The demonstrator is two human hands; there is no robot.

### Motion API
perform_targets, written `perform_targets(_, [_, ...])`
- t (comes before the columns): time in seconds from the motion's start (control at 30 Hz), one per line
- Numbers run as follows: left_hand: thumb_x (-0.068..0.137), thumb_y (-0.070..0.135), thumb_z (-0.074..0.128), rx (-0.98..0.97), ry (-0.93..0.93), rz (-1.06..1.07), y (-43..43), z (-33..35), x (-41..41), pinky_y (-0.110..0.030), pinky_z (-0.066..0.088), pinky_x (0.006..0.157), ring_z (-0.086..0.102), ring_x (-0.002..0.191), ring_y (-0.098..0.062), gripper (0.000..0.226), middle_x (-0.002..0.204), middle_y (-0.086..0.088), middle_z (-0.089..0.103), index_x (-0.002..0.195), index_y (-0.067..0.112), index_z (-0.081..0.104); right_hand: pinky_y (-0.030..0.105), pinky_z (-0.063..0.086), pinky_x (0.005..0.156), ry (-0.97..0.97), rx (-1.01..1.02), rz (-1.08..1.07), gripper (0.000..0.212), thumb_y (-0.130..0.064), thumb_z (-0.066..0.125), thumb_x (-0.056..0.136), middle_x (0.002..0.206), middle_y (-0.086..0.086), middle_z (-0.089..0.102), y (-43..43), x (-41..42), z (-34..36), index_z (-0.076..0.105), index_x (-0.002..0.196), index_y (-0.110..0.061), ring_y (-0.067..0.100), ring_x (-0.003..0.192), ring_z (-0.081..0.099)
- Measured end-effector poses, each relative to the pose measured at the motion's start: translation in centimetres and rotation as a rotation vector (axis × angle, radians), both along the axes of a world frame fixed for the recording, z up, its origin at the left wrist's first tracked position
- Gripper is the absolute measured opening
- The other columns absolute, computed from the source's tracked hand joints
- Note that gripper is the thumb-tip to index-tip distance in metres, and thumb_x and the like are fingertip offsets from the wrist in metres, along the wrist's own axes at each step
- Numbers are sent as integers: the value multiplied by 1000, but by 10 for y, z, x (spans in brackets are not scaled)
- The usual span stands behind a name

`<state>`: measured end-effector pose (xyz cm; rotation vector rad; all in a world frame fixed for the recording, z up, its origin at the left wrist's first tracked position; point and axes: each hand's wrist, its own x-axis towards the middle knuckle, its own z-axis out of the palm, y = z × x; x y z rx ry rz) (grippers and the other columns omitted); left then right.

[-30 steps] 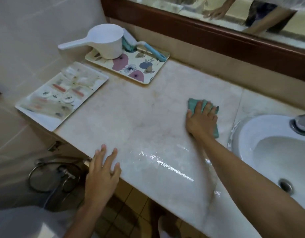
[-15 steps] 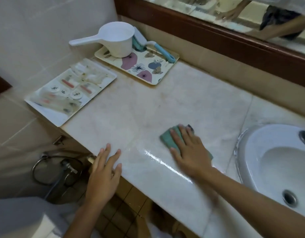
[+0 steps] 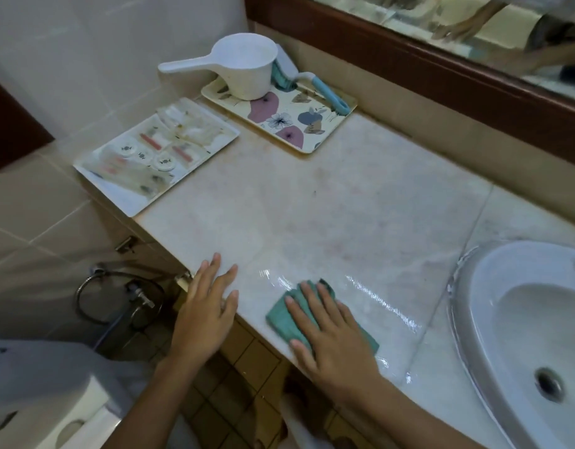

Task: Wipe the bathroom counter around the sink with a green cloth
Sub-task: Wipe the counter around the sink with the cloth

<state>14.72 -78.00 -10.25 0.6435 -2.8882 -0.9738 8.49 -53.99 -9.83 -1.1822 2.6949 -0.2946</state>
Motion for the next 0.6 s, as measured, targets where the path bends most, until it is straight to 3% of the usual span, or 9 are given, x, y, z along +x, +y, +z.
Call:
perform_targets(0.13, [101, 34, 41, 62, -20, 33, 5, 2, -2, -28, 20, 110, -13, 142, 5, 46, 157, 23, 0, 146, 37, 35, 38, 16, 115, 27, 56, -307, 62, -54, 18, 95, 162, -3, 4, 44, -89, 0, 11, 153, -34, 21, 149, 1])
perform_targets(0.3, [101, 32, 39, 97, -99, 25, 6, 8, -6, -32, 22, 113, -18, 142, 2, 49, 156, 26, -9, 148, 38, 28, 49, 10, 117, 2, 56, -655, 62, -46, 20, 99, 161, 15, 3, -36, -193, -4, 10, 154, -18, 38, 146, 2])
perform_targets(0.43, [101, 31, 41, 33, -179, -1, 1, 16, -9, -31, 20, 114, -9, 147, -5, 49, 160, 19, -5, 148, 36, 28, 50, 6, 118, -41, 59, -602, 63, -45, 18, 99, 160, 17, -2, -124, -210, 0, 5, 154, -15, 39, 146, -3])
perform_targets(0.53, [95, 24, 44, -119, -98, 24, -10, 26, -13, -41, 36, 107, 32, 138, -19, 41, 152, 8, 34, 135, 25, 51, 49, 3, 118, -34, 27, -418, 63, -46, 16, 100, 161, 13, -5, -171, -181, -1, 2, 154, -17, 36, 146, -7])
perform_targets(0.6, [89, 20, 47, -173, 16, 167, -18, 31, -11, -45, 43, 96, 44, 125, -23, 36, 138, 3, 48, 123, 19, 59, 47, 1, 119, -56, -3, -262, 62, -46, 16, 100, 161, 10, -7, -185, -141, -2, 1, 154, -20, 33, 147, -11])
